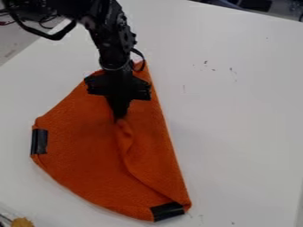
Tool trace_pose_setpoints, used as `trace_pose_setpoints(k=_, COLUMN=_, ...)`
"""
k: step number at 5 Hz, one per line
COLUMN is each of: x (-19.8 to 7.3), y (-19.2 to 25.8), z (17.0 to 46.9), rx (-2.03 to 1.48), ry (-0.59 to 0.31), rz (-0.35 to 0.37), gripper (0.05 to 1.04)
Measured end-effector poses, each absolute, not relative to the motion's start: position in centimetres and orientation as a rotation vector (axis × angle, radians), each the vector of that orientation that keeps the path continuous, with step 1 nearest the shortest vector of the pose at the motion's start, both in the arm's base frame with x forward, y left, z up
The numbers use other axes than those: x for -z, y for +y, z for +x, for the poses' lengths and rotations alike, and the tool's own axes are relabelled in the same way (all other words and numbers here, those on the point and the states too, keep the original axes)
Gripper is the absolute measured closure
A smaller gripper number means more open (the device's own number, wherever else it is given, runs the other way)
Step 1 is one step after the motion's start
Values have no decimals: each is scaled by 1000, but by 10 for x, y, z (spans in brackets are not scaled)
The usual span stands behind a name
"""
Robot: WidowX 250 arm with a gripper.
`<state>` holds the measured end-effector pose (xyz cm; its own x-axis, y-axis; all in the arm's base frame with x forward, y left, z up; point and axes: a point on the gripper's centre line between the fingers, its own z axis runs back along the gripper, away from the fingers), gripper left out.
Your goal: Unfold the cloth from left to right
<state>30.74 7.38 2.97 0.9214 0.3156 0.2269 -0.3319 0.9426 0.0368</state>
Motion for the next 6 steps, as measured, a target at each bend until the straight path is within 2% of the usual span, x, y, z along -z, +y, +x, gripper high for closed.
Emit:
trace_pose_setpoints(k=1, x=-57, y=63, z=317, rx=-325, ry=-278, rz=96, gripper=1026)
trace_pose_setpoints(k=3, x=-80, y=22, z=342, rx=-280, ry=-326, rz=59, gripper=1026)
trace_pose_setpoints(k=5, x=-81, y=-39, z=379, rx=-153, ry=-330, rz=1, gripper=1028)
trace_pose_setpoints(k=6, x=-61, y=-56, z=392, rx=-124, ry=-293, rz=-53, gripper=1028)
